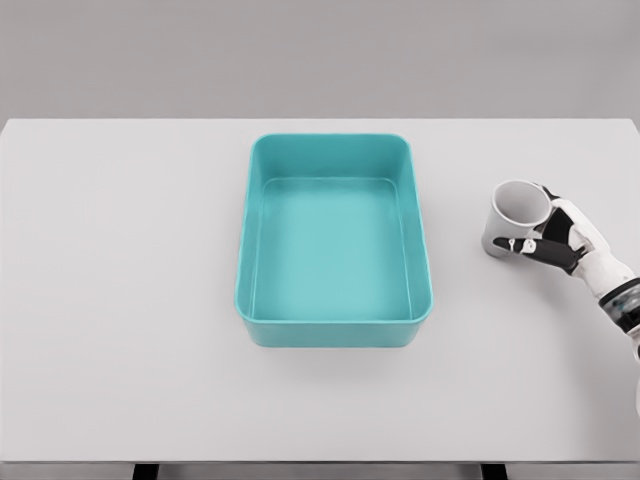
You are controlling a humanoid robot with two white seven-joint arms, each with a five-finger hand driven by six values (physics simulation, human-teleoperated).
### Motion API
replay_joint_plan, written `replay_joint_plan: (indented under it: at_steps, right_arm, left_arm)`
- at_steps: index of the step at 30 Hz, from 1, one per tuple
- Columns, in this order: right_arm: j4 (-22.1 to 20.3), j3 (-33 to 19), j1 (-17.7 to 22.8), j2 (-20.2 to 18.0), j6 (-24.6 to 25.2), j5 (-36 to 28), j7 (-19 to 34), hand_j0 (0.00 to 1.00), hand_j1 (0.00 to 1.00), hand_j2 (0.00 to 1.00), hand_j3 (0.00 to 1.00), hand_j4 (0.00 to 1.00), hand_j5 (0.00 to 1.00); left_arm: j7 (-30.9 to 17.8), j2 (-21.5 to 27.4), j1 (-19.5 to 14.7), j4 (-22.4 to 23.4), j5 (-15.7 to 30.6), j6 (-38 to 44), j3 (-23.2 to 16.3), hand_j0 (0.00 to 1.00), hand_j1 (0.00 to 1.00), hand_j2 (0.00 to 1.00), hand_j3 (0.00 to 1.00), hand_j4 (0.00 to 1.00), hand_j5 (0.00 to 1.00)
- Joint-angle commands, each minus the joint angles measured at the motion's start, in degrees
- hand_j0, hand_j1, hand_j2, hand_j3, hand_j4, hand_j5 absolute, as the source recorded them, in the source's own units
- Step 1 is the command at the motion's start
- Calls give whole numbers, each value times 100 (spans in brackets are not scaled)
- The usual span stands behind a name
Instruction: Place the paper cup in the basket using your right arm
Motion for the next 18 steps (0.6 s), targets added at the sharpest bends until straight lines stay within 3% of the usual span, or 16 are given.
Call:
replay_joint_plan:
  at_steps: [1, 12, 15, 18]
  right_arm:
    - [-37, -21, 0, -3, -7, -51, 1, 64, 64, 64, 64, 64, 64]
    - [-1021, -74, 0, -12, 63, -33, 1, 64, 64, 64, 64, 64, 64]
    - [-1065, -74, 0, -12, 19, -59, 1, 64, 64, 64, 64, 64, 64]
    - [-1452, -74, -17, -12, 63, -33, 1, 64, 64, 64, 64, 64, 64]
  left_arm:
    - [-1, 0, 0, -1, 2, 0, 1, 100, 100, 100, 100, 100, 100]
    - [-1, 0, 0, -1, 2, 0, 1, 100, 100, 100, 100, 100, 100]
    - [-1, 0, 0, -1, 2, 0, 1, 100, 100, 100, 100, 100, 100]
    - [-1, 0, 0, -1, 2, 0, 1, 100, 100, 100, 100, 100, 100]
